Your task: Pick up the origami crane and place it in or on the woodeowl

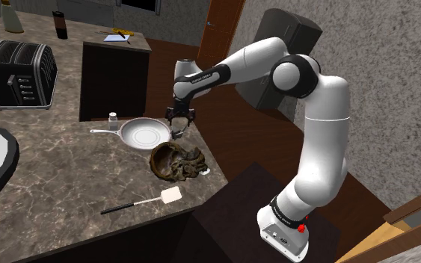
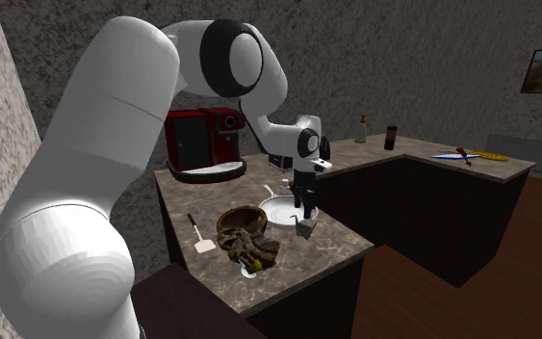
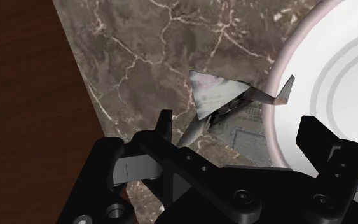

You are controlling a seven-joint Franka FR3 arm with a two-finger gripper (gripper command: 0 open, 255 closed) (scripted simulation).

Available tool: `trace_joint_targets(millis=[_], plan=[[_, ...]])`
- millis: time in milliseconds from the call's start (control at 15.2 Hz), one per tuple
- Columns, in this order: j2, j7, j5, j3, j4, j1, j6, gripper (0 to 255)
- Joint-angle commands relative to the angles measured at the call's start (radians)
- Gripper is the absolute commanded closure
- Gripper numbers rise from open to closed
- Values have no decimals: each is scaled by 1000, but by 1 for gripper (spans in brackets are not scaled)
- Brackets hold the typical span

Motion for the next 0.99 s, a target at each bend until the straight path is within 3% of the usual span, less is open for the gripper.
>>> trace_joint_targets(millis=[0,528,924], plan=[[70,16,-3,-11,63,2,2,0],[129,21,-11,-17,47,4,77,0],[129,21,-11,-17,48,4,77,0]])
